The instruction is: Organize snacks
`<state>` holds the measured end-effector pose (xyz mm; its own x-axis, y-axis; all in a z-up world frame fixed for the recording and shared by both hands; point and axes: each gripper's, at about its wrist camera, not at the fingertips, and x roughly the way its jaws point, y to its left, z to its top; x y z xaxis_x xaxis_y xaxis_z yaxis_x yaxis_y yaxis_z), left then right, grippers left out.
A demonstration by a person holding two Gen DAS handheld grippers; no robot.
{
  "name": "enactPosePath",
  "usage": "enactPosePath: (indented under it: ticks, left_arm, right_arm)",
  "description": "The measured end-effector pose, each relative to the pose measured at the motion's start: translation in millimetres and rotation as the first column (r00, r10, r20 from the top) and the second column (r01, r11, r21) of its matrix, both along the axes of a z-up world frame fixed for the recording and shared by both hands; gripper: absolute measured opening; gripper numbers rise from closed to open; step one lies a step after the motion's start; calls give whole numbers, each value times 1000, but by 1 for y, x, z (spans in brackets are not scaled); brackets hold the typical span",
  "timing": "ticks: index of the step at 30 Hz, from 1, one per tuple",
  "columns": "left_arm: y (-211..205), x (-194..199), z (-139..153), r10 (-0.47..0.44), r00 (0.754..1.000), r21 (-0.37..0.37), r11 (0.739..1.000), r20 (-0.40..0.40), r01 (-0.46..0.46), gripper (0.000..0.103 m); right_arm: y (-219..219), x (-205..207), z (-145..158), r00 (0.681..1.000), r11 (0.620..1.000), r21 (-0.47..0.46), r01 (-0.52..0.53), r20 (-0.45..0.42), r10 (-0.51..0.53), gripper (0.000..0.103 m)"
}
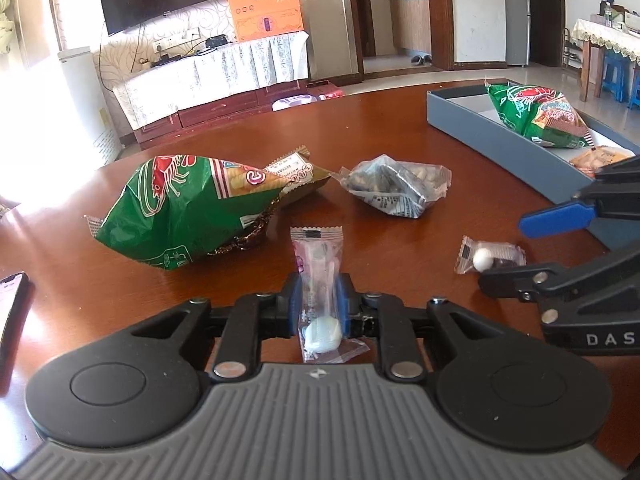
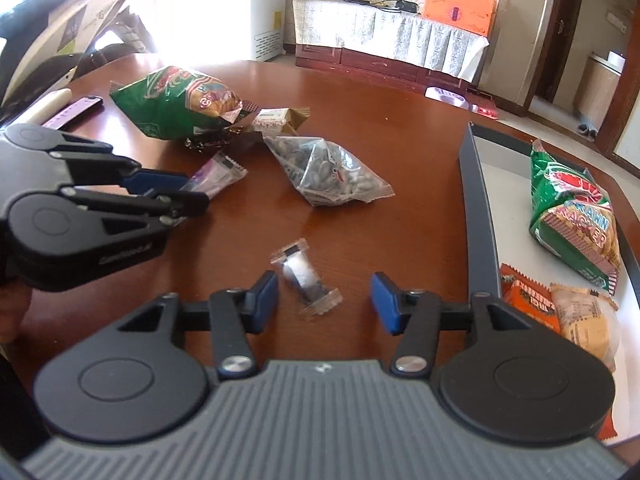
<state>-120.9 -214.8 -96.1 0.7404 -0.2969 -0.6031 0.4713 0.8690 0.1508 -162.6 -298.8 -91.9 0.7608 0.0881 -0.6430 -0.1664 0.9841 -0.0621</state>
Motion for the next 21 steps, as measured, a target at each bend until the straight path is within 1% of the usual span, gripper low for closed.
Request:
enactPosePath:
  ticks: [3, 4, 5, 6, 7, 8, 9, 13, 16, 18, 21]
  left_arm:
    - [2, 0, 1, -2, 1000, -10, 1000, -8, 1, 23]
    - [1, 0, 0, -6, 1000, -9, 1000, -7, 6, 21]
    - [1, -1, 0, -14, 1000, -9, 1000, -6, 14, 15]
    - [-1, 0, 0, -22, 1000, -11, 1000, -6, 22, 14]
    - [-2, 0, 0, -24, 1000, -8, 1000, -2, 24, 13]
    - [-3, 0, 0, -25, 1000, -6, 1000, 4, 25, 11]
    - [-5, 0, 0, -26, 1000, -7, 1000, 9, 26, 11]
    - [-8, -2, 6, -25, 999, -12, 1000, 46, 25, 10]
    - [-10, -2, 9, -16, 999, -20, 1000, 50, 17, 10]
    - [-14, 1, 6, -8, 999, -7, 1000, 38, 8, 10]
    - [-12, 2, 5, -6, 999, 6, 1000, 32, 6, 10]
  right_arm:
    - [1, 4, 0, 999, 999, 23, -30, -11, 31, 52]
    - [1, 5, 1, 999, 999, 36, -40, -20, 41, 46]
    - [2, 4, 2, 999, 998, 43, -47, -25, 48, 40]
    - [3, 4, 3, 998, 998, 37, -48, -27, 49, 27]
    - [5, 3, 4, 999, 999, 23, -46, -25, 47, 24]
    - [6, 2, 5, 999, 999, 17, -43, -22, 44, 25]
    - [5, 0, 6, 999, 999, 24, -40, -16, 41, 24]
    - [-5, -7, 17, 1000, 997, 81, -9, 31, 7, 23]
    - [-12, -12, 24, 998, 994, 111, 5, 57, -12, 23]
    - [-15, -8, 20, 999, 994, 102, 23, 35, -27, 23]
    - [-16, -5, 16, 1000, 993, 121, 0, 1, 0, 25]
